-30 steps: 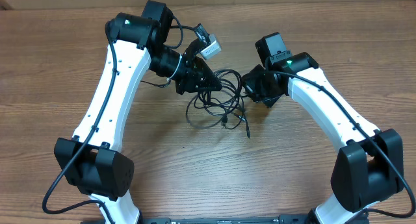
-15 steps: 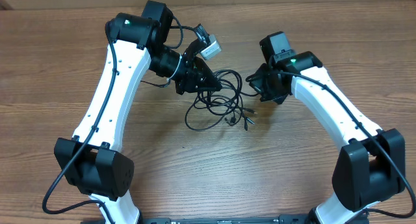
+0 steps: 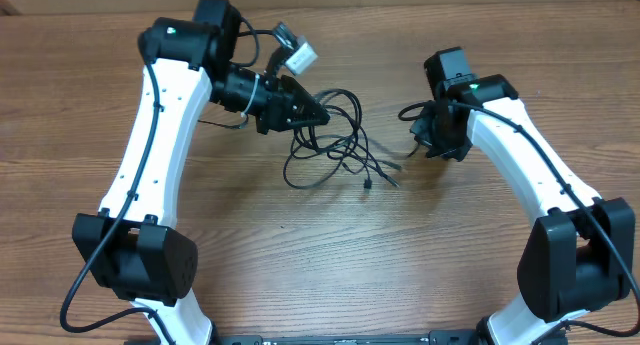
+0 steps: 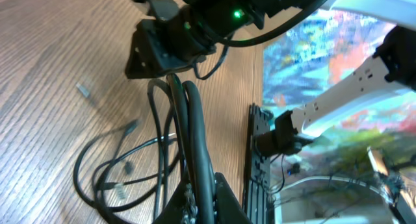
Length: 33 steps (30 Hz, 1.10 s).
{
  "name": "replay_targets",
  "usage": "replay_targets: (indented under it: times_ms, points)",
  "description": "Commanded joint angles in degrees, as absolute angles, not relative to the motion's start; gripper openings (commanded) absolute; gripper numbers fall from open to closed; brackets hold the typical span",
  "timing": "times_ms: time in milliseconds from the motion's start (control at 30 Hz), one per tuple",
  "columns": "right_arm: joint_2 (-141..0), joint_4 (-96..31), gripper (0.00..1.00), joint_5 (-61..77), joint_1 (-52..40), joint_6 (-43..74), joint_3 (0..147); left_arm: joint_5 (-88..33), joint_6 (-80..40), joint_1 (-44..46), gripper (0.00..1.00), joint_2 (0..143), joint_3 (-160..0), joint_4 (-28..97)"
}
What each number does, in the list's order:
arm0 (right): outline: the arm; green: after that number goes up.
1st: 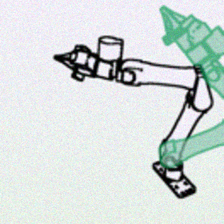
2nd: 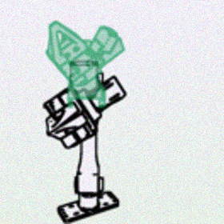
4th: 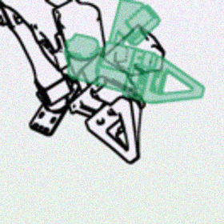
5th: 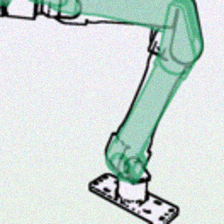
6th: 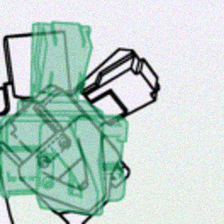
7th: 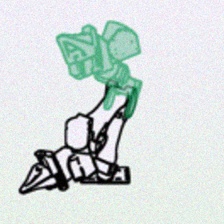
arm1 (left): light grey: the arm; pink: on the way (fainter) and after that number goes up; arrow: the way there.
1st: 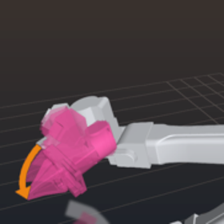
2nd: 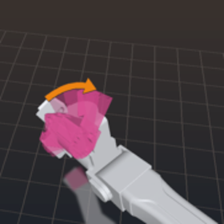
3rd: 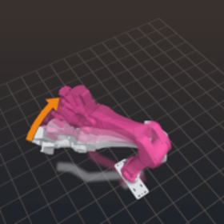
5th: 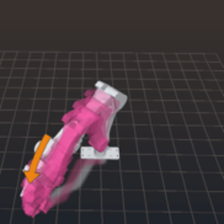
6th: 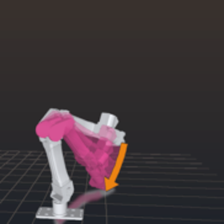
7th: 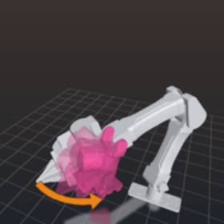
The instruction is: Untangle cables
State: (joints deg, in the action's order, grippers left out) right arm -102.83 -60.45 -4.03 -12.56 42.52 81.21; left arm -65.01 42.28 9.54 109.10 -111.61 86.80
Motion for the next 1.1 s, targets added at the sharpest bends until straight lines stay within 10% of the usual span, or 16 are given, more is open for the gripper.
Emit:
replay_targets:
  times_ms: [0, 167, 400, 667, 733, 1067]
  points:
    - [-102.7, -61.1, 0.49, -5.1, -10.7, 40.4, 81.0, -68.6, 40.0, 8.2, 0.04, 109.4, -111.5, 86.7]
    - [-102.7, -62.7, 0.75, -3.3, -9.4, 37.5, 81.0, -68.6, 38.1, 7.7, 0.04, 109.4, -111.5, 86.7]
    - [-101.8, -62.8, 0.46, 17.9, -8.4, 12.1, 81.1, -68.6, 25.5, 7.2, 0.04, 109.4, -111.5, 81.5]
    - [-91.5, -64.7, 0.51, 44.2, -8.4, -11.6, 81.1, -57.2, -4.5, 7.0, 0.04, 109.4, -111.5, 67.6]
    - [-87.7, -65.6, 0.68, 51.4, -8.5, -18.0, 81.1, -49.1, -17.1, 7.2, 0.04, 109.4, -111.5, 65.9]
    - [-87.9, -63.4, 0.69, 52.4, -15.2, -17.7, 81.0, -44.4, -38.4, 10.5, 0.04, 109.4, -111.5, 65.7]
